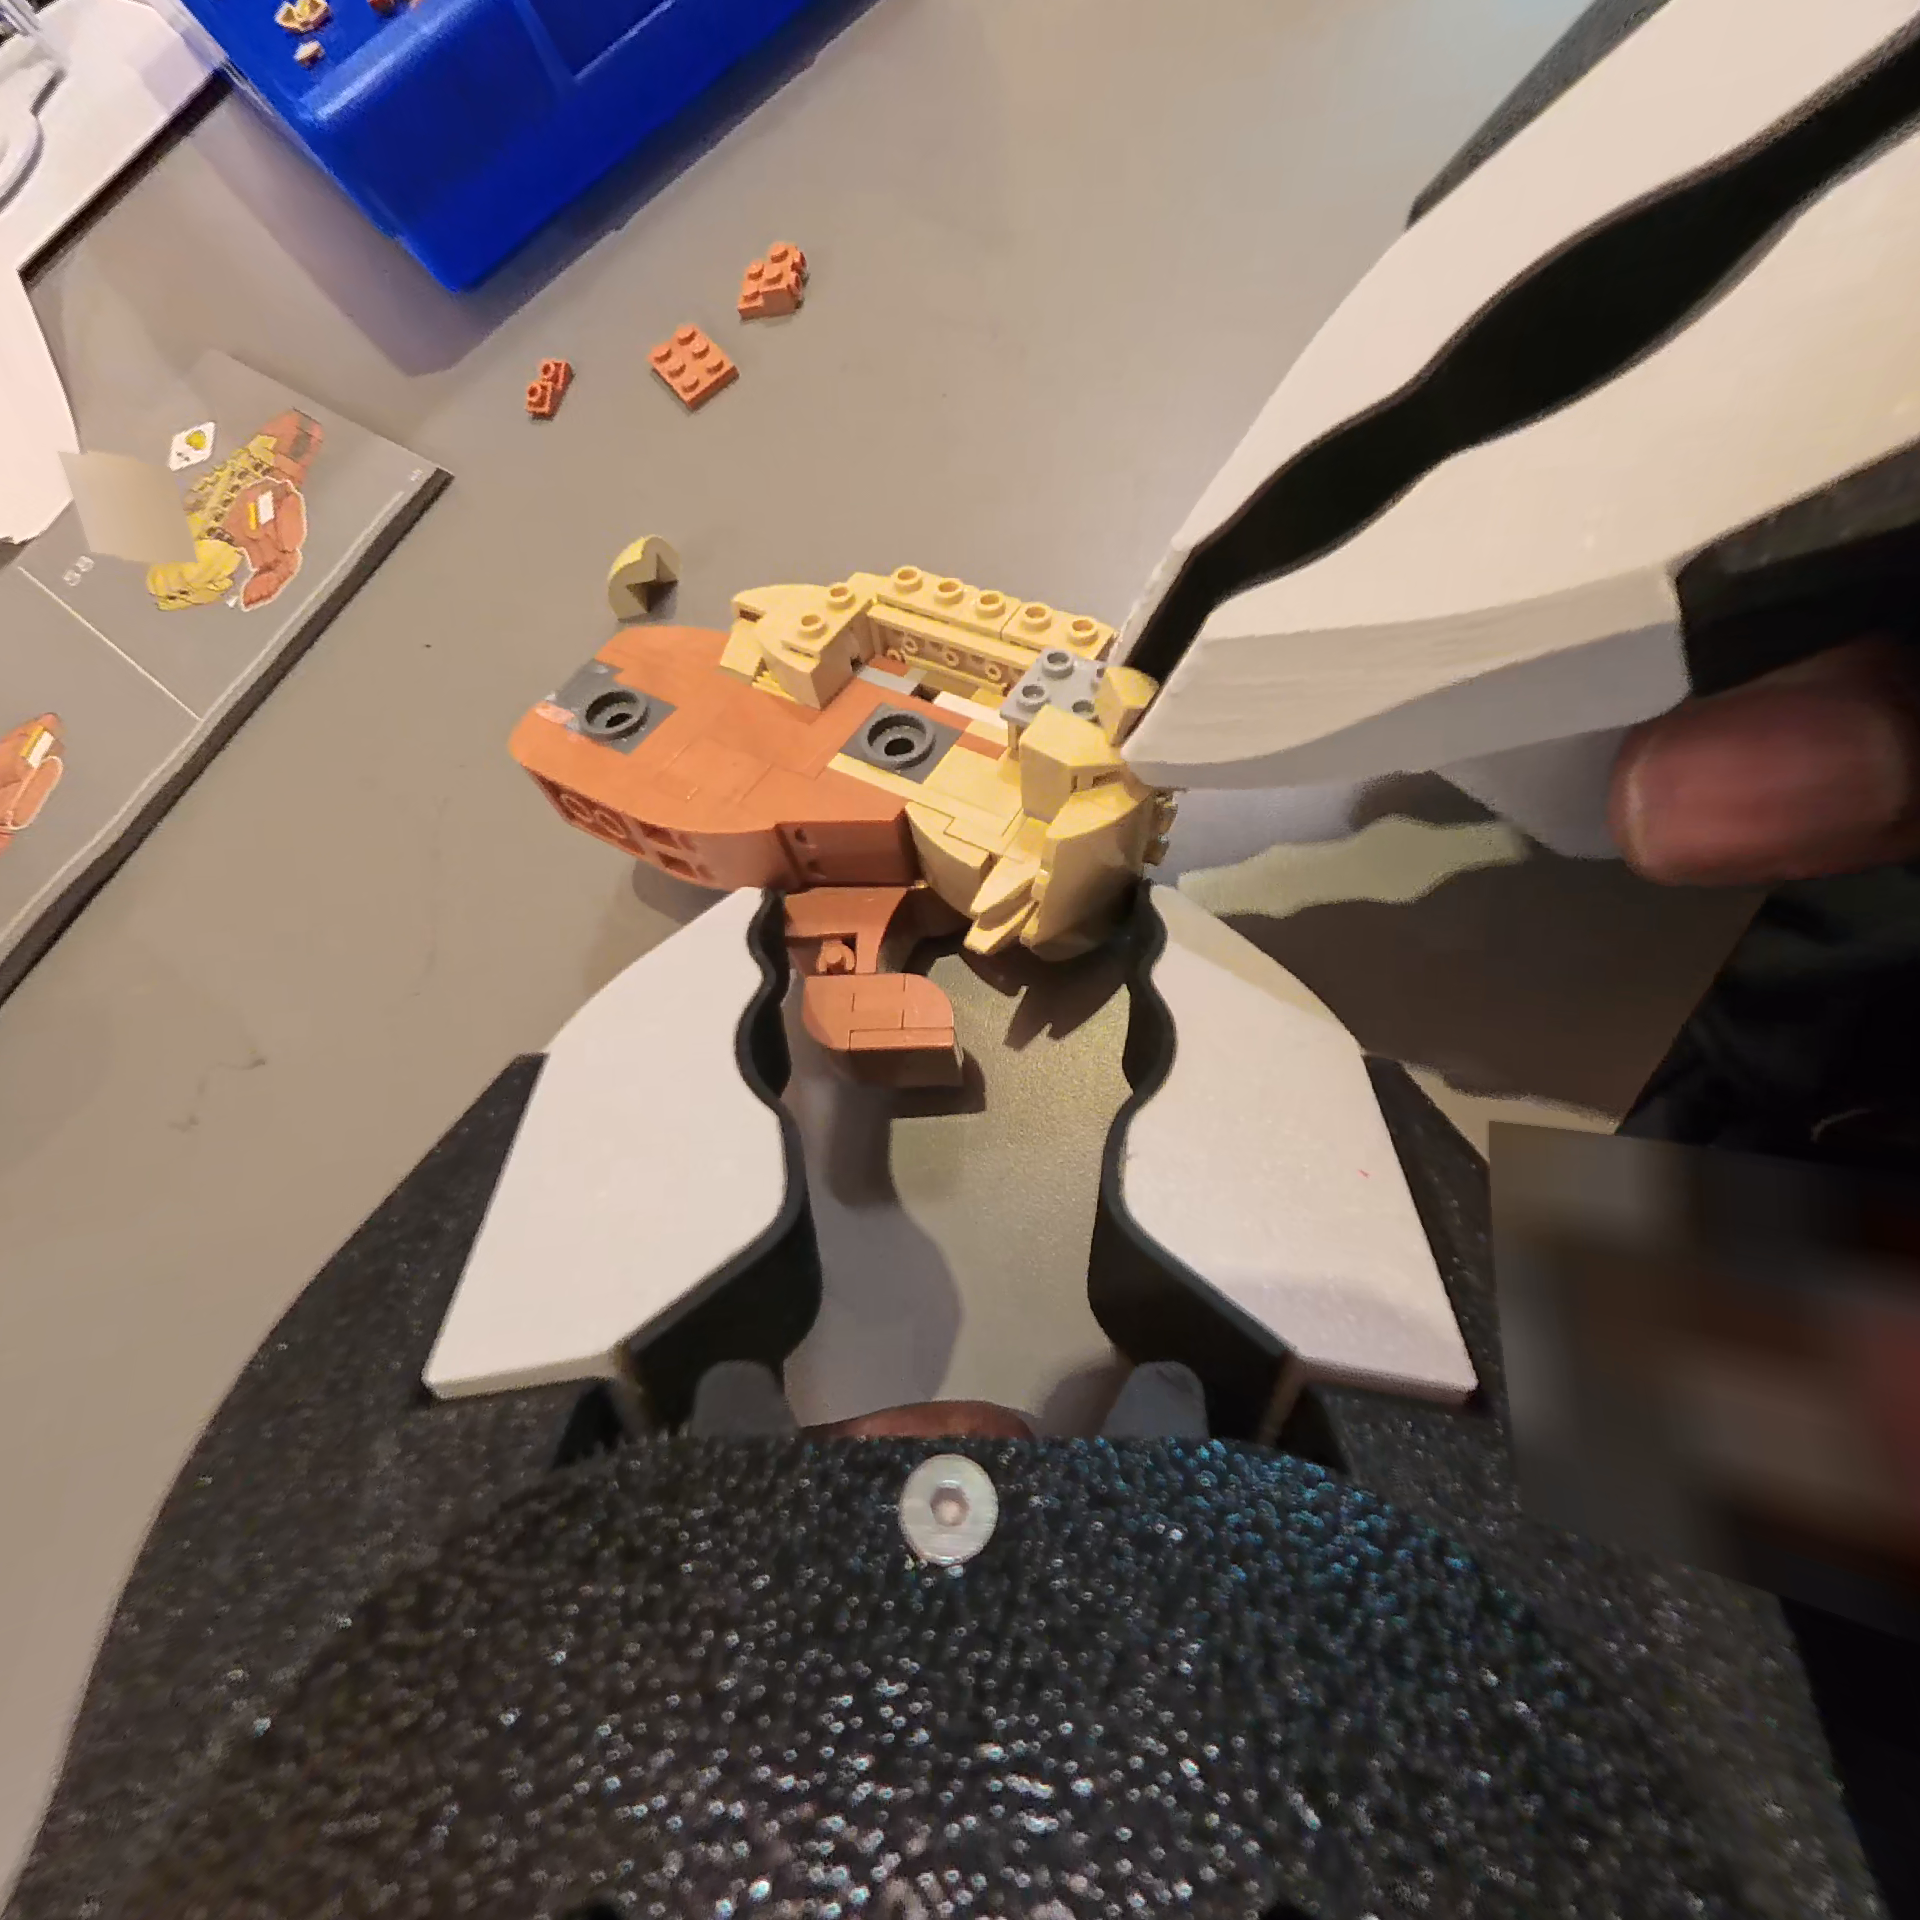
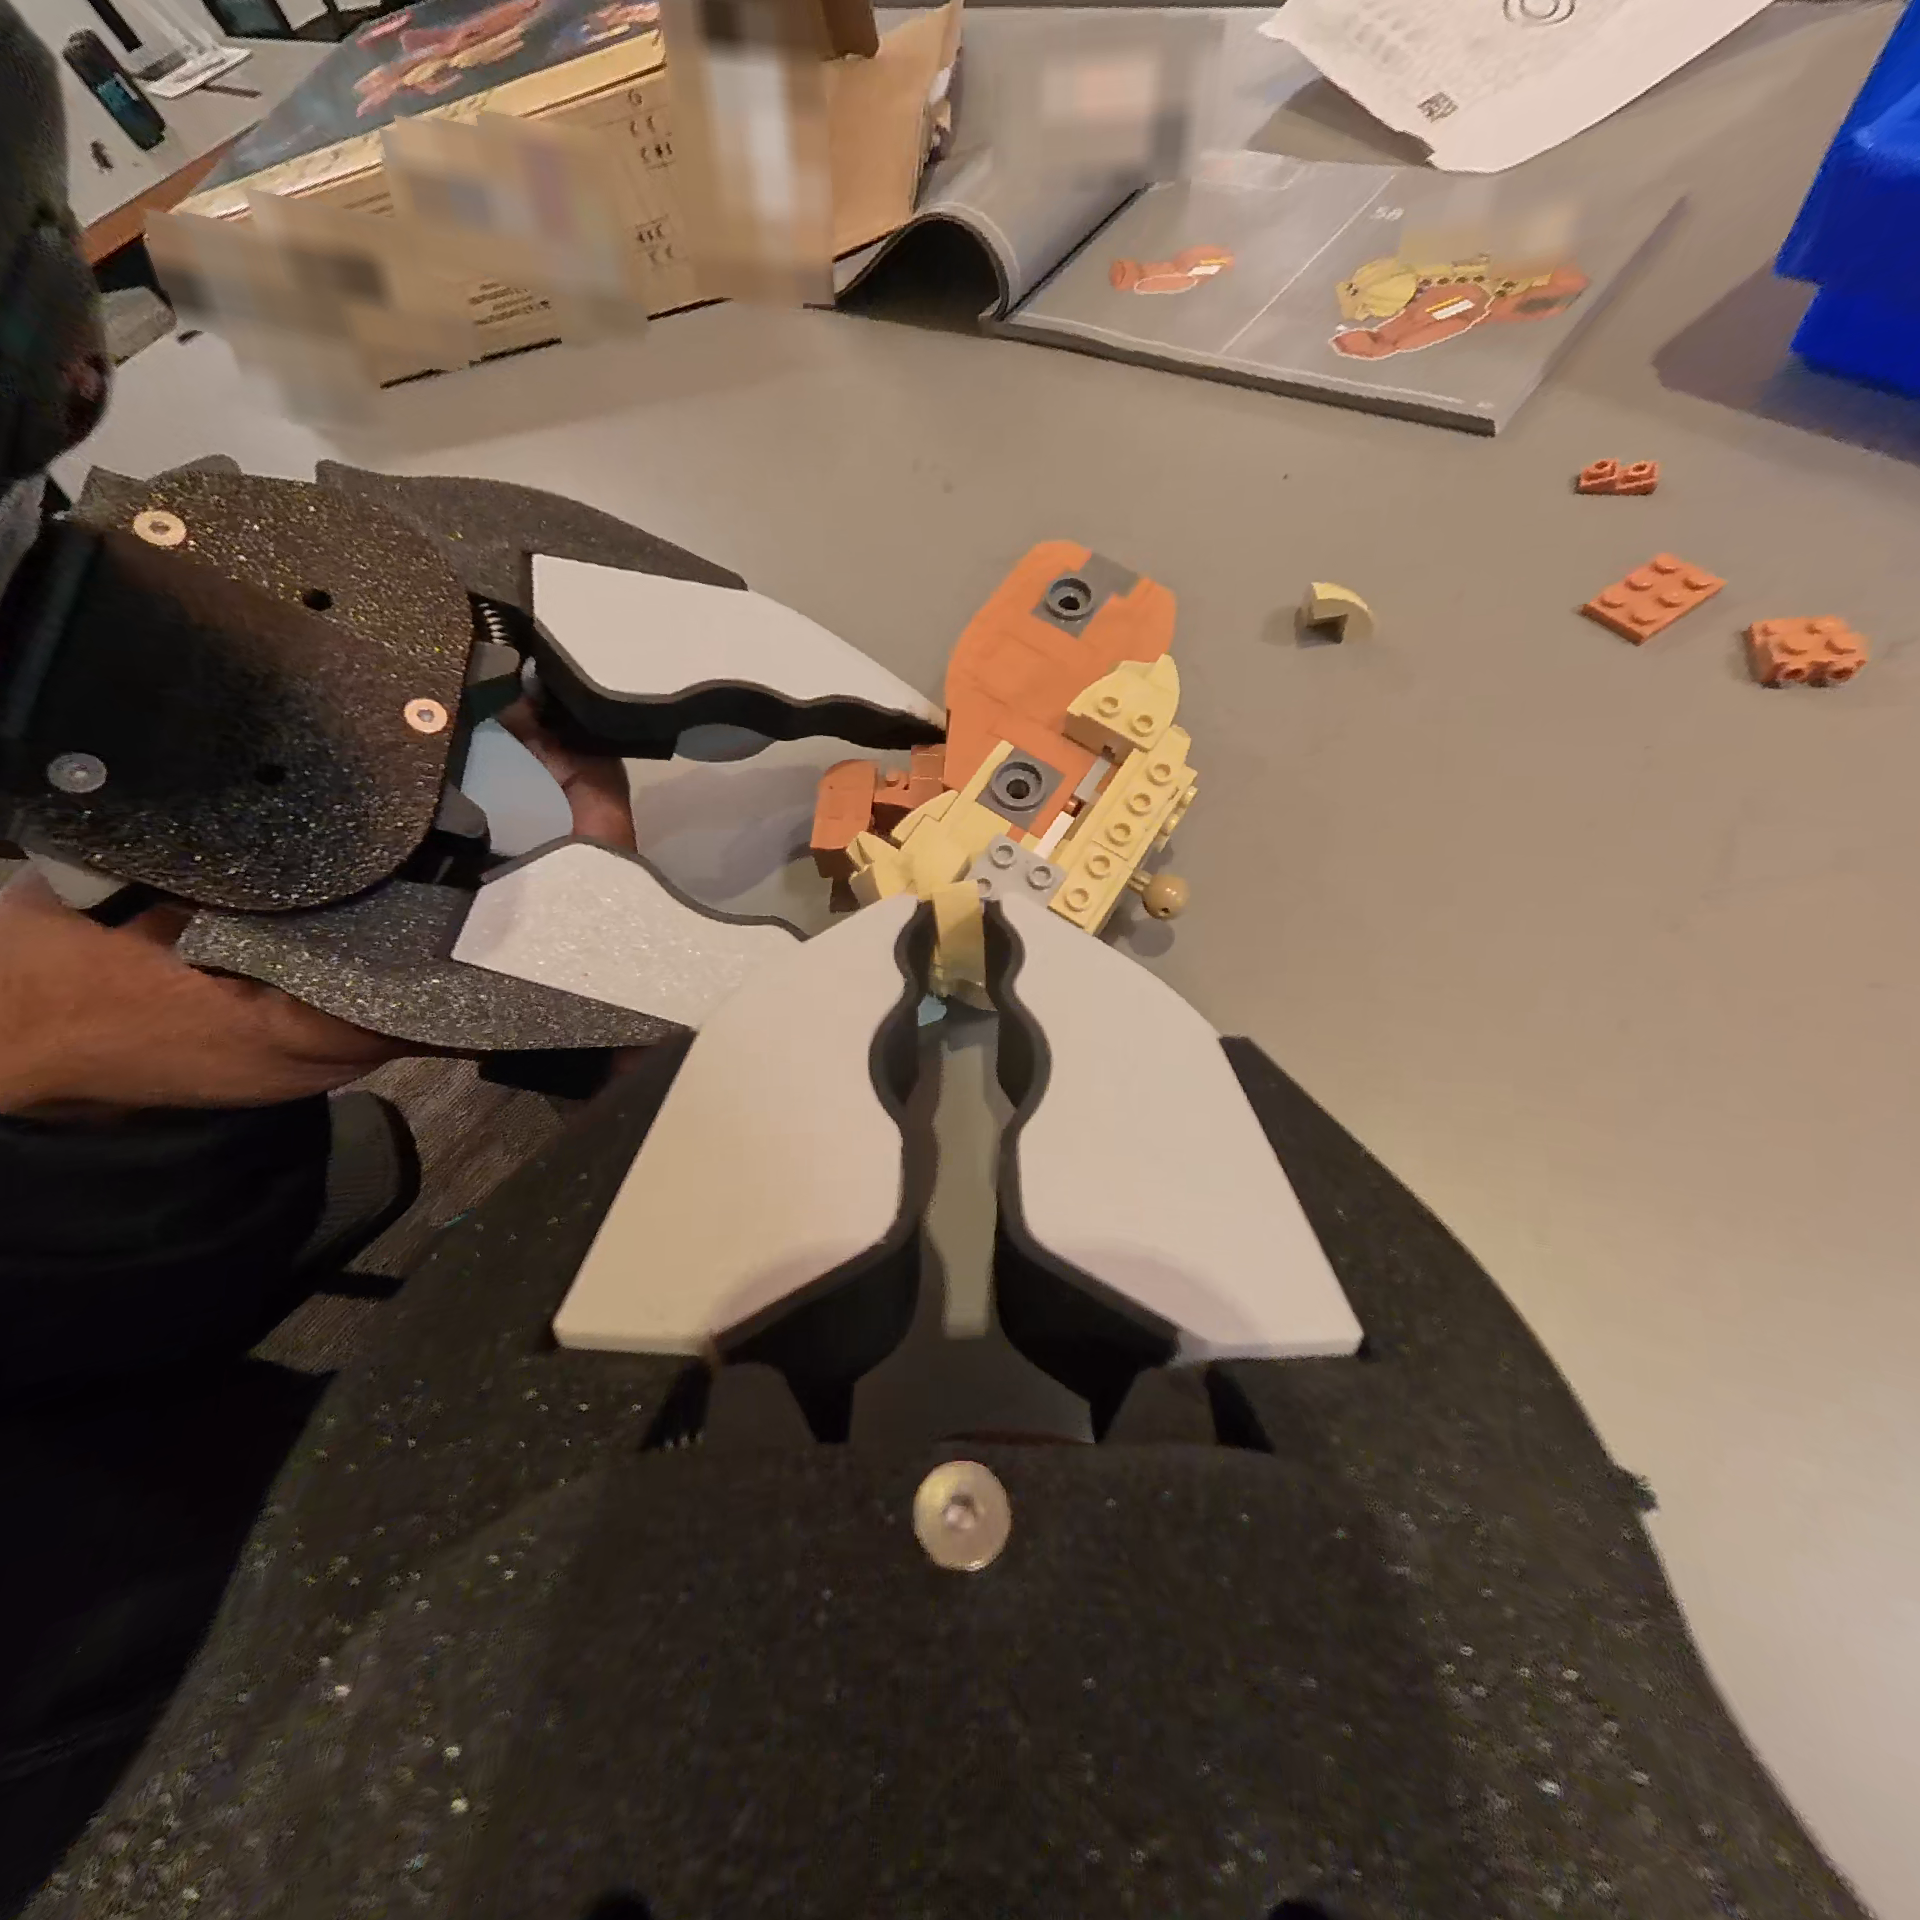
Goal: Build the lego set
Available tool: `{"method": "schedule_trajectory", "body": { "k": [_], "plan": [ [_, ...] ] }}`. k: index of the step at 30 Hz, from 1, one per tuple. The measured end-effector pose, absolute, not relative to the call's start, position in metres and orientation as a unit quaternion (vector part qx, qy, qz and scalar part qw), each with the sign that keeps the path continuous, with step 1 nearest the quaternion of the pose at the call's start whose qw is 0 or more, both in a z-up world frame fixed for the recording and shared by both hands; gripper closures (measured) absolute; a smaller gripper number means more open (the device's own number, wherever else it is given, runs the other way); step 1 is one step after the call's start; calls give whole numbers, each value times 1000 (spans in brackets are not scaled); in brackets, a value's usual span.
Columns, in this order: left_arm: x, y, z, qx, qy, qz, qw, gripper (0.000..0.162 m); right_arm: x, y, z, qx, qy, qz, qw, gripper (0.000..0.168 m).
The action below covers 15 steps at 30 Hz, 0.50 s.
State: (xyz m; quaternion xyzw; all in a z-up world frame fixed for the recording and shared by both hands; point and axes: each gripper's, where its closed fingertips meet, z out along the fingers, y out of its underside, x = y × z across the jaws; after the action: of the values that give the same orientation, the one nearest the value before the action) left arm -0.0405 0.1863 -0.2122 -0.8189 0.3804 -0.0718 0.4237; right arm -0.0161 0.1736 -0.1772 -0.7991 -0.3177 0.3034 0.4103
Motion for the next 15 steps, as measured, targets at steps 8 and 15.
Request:
{"method": "schedule_trajectory", "body": {
  "k": [8, 15],
  "plan": [
    [-40, 186, -212, -819, 381, -72, 424, 100, -15, 174, -177, -796, -314, 281, 433, 157],
    [-40, 186, -212, -819, 380, -73, 423, 99, -11, 176, -177, -800, -302, 289, 430, 159]
  ]
}}
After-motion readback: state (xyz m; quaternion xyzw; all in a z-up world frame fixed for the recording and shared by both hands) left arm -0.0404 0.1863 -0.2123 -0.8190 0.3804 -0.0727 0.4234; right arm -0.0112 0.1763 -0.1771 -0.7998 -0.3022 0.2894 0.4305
